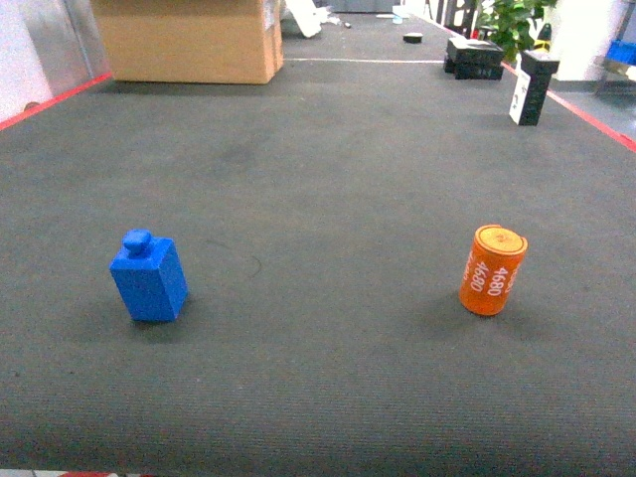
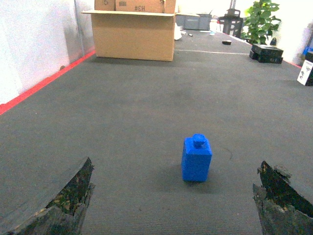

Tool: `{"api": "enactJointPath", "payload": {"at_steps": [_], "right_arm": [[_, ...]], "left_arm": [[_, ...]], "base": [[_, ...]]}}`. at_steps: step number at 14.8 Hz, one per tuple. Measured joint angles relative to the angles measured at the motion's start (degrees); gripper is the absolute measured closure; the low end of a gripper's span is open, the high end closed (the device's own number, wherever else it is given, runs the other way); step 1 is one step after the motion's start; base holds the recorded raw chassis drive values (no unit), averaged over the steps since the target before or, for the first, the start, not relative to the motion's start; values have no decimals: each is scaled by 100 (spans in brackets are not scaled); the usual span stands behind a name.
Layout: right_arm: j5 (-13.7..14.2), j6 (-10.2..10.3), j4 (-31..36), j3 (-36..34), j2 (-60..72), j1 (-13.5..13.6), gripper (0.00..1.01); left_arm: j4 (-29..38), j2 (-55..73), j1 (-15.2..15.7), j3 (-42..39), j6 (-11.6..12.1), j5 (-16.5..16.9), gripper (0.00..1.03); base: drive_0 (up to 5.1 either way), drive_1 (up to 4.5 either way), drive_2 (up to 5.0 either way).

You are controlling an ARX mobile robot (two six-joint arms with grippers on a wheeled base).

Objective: Sort blue parts and orange caps into right shelf containers

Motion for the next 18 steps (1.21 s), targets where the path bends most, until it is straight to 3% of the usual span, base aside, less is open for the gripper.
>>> {"api": "enactJointPath", "payload": {"at_steps": [3,4,5,6,7,8,9,10,12,14,18], "right_arm": [[0,0,-2,0,-2,0,3],[262,76,-216,39,66,90,3],[1257,313,-251,197,702,654,3],[1945,431,503,376,1700,1193,3],[2205,494,1458,586,2653,1486,3],[2155,577,2415,901,3755,1611,3],[1969,715,3781,1469,5525,1659,3],[1875,835,4419,1932,6743,1725,3],[1770,997,4728,2610,8310,1770,3],[1718,1001,4800,3099,9353,1755,3],[1497,1003,4789,3628,10362,1720,3]], "left_arm": [[0,0,0,0,2,0,5],[-415,352,-437,164,-188,-994,5],[146,1244,-953,304,-356,-1937,5],[1060,2240,-1134,479,-407,-2439,5],[2063,3246,-981,706,-413,-2500,5],[2992,4341,-844,1051,-411,-2236,5],[4041,6006,-791,1685,-413,-1744,5],[4413,7073,-793,2127,-428,-1521,5],[4621,8391,-914,2763,-457,-1397,5],[4680,9204,-1054,3182,-538,-1296,5],[4664,10168,-1261,3724,-605,-1126,5]], "base": [[0,0,0],[0,0,0],[0,0,0],[0,0,0],[0,0,0],[0,0,0],[0,0,0],[0,0,0],[0,0,0],[0,0,0],[0,0,0]]}}
